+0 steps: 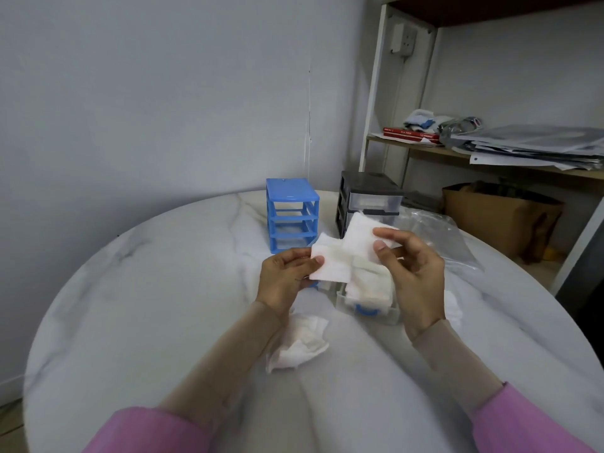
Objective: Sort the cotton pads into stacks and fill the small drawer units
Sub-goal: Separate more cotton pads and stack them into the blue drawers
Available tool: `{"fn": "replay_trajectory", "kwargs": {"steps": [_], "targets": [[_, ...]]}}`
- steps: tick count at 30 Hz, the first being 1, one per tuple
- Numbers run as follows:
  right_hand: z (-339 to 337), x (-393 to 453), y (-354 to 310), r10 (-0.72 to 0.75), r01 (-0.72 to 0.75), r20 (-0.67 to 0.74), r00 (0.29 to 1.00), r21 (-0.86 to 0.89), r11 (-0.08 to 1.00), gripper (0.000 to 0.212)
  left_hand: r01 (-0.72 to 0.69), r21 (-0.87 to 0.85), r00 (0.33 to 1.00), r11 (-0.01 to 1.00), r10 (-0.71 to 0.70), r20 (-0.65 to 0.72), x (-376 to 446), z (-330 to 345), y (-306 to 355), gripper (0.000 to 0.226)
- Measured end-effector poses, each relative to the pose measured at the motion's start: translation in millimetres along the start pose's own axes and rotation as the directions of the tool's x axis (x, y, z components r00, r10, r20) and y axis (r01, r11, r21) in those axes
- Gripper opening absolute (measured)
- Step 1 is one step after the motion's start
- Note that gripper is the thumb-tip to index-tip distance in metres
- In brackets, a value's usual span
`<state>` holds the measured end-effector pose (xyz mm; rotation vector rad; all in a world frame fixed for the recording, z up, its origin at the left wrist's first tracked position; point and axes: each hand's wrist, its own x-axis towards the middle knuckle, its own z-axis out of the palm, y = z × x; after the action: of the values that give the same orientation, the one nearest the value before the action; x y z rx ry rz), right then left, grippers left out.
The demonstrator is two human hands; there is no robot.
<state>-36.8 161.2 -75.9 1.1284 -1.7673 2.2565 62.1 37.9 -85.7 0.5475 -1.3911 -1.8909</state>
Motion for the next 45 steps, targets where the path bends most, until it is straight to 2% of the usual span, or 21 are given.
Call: {"fn": "replay_trajectory", "kwargs": {"steps": [4,7,18,25,30,34,38,43,45], "targets": [[3.9,-4.4,2.6,0.011,-0.012,0.171,0.985,0.008,1.000,0.028,0.012,0.048,1.000,0.999,-0.013,0.015,-0.4,1.8,-0.5,0.022],[4.9,-5.3,7.5,0.047,-0.043,0.220,0.974,-0.021,0.999,0.032,0.029,0.047,0.999,0.998,-0.030,0.024,-0.1,3.5,-0.6,0.024],[3.7,-5.0,7.9,0.088,-0.077,0.164,0.983,-0.072,0.994,0.024,0.017,0.002,0.998,1.000,-0.017,0.064,-3.9,7.6,4.1,0.015],[2.6,-4.4,9.2,0.059,-0.035,0.206,0.977,-0.120,0.992,0.019,0.025,-0.044,0.994,0.999,-0.020,0.104,-6.8,11.7,7.7,0.015],[1.9,-6.1,7.6,-0.009,0.058,0.225,0.974,-0.213,0.975,0.030,0.033,-0.039,0.991,0.999,-0.028,0.130,-9.3,13.1,7.0,0.016],[2.5,-7.5,4.4,-0.004,0.047,0.224,0.975,-0.188,0.981,0.039,0.026,-0.024,0.991,0.999,-0.023,0.131,-10.3,14.6,6.9,0.026],[0.5,-7.0,0.5,-0.035,0.072,0.153,0.988,-0.247,0.966,0.041,0.029,-0.039,0.986,0.999,-0.022,0.166,-12.0,19.0,9.0,0.026],[-5.1,-4.4,-2.3,0.085,-0.075,0.125,0.989,-0.076,0.994,0.032,0.003,-0.015,0.977,1.000,0.000,0.211,-14.1,25.2,12.8,0.032],[-7.1,-3.9,-2.8,0.092,-0.088,0.115,0.989,-0.042,0.995,0.031,-0.010,0.000,0.976,1.000,0.010,0.218,-15.1,26.3,14.7,0.032]]}}
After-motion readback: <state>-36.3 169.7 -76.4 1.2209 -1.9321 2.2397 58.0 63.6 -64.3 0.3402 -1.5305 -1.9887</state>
